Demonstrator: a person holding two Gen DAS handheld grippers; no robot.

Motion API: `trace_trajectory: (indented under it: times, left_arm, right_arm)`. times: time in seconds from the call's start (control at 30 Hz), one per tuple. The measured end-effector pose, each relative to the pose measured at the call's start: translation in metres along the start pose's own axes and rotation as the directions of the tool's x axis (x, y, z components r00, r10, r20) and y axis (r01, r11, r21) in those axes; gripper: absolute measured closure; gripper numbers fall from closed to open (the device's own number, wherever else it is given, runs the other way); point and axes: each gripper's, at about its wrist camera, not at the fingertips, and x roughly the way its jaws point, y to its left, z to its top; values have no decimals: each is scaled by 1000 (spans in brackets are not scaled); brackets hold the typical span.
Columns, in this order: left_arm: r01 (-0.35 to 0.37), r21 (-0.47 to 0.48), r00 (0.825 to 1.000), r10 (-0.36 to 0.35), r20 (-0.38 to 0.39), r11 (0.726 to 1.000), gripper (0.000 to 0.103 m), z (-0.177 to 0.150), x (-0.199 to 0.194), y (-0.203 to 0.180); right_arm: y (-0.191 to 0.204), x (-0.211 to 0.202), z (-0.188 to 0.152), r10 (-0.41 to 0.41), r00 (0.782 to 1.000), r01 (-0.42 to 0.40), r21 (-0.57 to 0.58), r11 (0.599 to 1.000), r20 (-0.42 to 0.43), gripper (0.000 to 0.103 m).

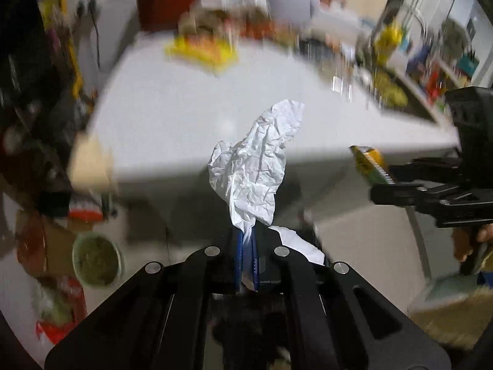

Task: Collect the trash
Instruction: 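Drop the tissue and yellow wrapper into the black trash bag with both tools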

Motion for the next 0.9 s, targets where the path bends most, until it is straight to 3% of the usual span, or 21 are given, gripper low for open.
trace_trajectory:
  times: [0.13,0.33,0.37,0.4,0.43,0.47,0.53,0.6,0.63,0.77,0.9]
  left_arm:
    - [-15,9,988,16,-156,1000,99,-49,63,-2]
    - [-83,-30,939,68,-337,996,98,-106,178,6]
    - [-108,-29,927,90,-363,994,90,-112,195,8]
    - [-128,-32,916,106,-386,991,69,-116,208,11]
    - [-157,-39,904,127,-408,987,54,-121,223,15]
    - [-192,-39,896,159,-415,981,32,-125,235,18]
    - [-224,-46,886,184,-425,973,28,-132,249,27]
    - [-256,-46,851,203,-484,965,27,-137,268,34]
    - [-263,-44,844,208,-494,964,27,-137,271,37]
    - [-261,-55,847,202,-491,964,27,-138,268,47]
    - [-209,-85,871,146,-469,974,27,-126,252,39]
  right_arm:
    - [-19,45,-60,-29,991,42,101,994,-133,57]
    - [-67,147,-122,-74,957,142,232,962,-281,57]
    - [-74,164,-130,-87,947,168,245,955,-309,52]
    - [-83,180,-139,-92,939,188,271,944,-332,47]
    - [-88,187,-146,-95,936,198,283,938,-340,40]
    - [-97,200,-151,-108,931,217,293,931,-348,29]
    - [-108,219,-156,-161,913,278,282,918,-376,19]
    - [-117,230,-160,-185,898,307,268,913,-398,20]
    - [-120,234,-159,-193,891,320,267,909,-411,20]
    - [-124,227,-159,-185,901,310,286,907,-393,20]
    - [-122,207,-151,-169,916,290,309,906,-363,20]
